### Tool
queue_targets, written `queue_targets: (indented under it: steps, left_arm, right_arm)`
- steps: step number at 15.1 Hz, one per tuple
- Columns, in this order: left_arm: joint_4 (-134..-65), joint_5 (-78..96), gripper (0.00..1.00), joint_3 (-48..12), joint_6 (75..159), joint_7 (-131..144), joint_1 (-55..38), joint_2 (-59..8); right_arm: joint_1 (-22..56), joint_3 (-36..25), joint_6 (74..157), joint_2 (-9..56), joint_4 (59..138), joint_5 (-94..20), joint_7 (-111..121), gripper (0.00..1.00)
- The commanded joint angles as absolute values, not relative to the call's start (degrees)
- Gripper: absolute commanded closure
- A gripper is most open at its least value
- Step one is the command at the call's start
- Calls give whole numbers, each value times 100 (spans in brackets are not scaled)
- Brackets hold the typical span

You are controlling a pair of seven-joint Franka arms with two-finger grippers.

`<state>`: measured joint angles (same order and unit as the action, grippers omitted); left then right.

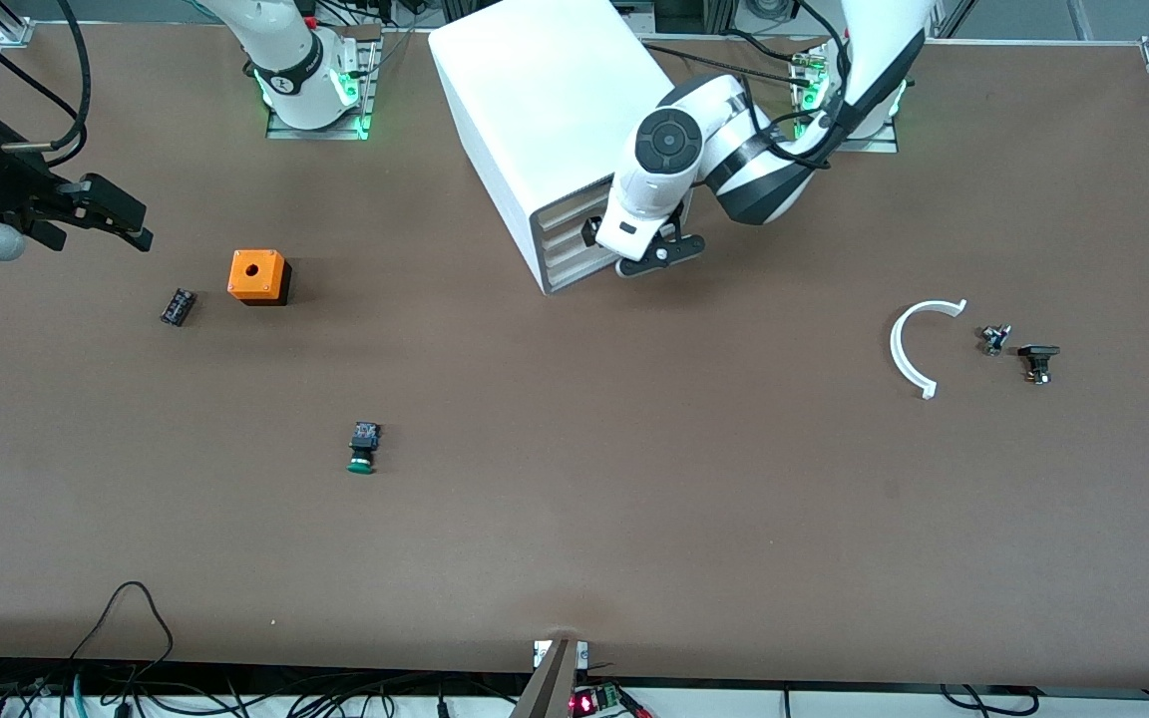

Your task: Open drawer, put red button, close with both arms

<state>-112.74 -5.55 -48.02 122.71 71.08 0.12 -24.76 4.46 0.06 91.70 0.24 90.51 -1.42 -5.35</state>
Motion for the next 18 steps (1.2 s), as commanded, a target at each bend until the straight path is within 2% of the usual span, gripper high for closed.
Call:
queue_targets:
  steps: [1,3,8,14,18]
  left_arm:
    - [-10654,-527,0,-4860,11324,6568,289,-2391]
    - [-10076,-588,0,-4878,10516,5910,561,-2391]
    - [-9116,-1159,0,-4834,9433,4643,966,-2391]
    - [-8246,-1582,0,-4843,8588,2789,1643,-2391]
    - [-7946,-1582,0,-4878,8376,1892,2064,-2260]
  right_arm:
    - [387,44,9193,96,8782,-202,-396,0]
    - [378,35,9141,202,8517,-176,-413,0]
    - [378,26,9176,202,8517,-150,-431,0]
    - [395,35,9193,202,8508,-62,-527,0]
    - [396,35,9202,202,8508,-44,-484,0]
